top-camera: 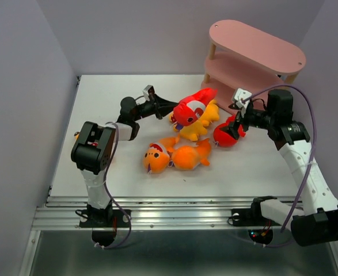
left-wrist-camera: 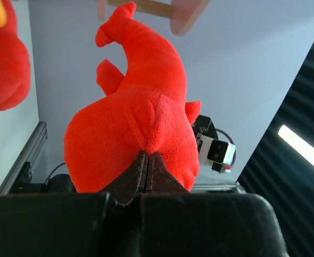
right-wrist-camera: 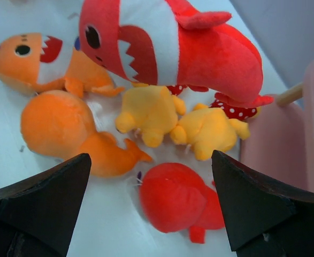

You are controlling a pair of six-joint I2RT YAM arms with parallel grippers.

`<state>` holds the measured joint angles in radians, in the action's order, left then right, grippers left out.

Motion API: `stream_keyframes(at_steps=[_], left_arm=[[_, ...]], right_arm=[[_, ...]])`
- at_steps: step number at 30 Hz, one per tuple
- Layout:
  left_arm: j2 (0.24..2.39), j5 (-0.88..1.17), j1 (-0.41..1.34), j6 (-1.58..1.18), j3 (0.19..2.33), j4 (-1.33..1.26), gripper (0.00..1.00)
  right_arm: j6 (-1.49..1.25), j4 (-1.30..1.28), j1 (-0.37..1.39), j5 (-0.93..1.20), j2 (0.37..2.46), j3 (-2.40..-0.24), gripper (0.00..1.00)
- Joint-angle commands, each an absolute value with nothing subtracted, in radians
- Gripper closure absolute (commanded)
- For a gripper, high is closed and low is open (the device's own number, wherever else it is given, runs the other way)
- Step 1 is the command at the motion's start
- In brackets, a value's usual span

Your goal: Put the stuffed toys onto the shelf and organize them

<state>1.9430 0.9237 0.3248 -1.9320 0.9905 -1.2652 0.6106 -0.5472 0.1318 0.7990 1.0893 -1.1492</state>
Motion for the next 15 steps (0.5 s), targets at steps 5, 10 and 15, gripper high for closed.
stream_keyframes(at_steps=[5, 10, 15], left_arm=[[1.757, 1.029, 0.356, -1.806, 0.994, -1.491, 1.00], [1.686, 1.084, 0.370, -1.731, 0.959, -1.393, 1.00], [1.615, 1.130, 0.371, -1.655, 0.913, -1.276, 1.00]], right_arm=[[1.198, -0.709, 0.129, 0.652, 1.111, -1.226, 0.00], [1.244, -0.724, 0.129, 0.710, 1.115, -1.290, 0.00], [1.353, -0.845, 0.129, 0.822, 1.144, -1.385, 0.00]])
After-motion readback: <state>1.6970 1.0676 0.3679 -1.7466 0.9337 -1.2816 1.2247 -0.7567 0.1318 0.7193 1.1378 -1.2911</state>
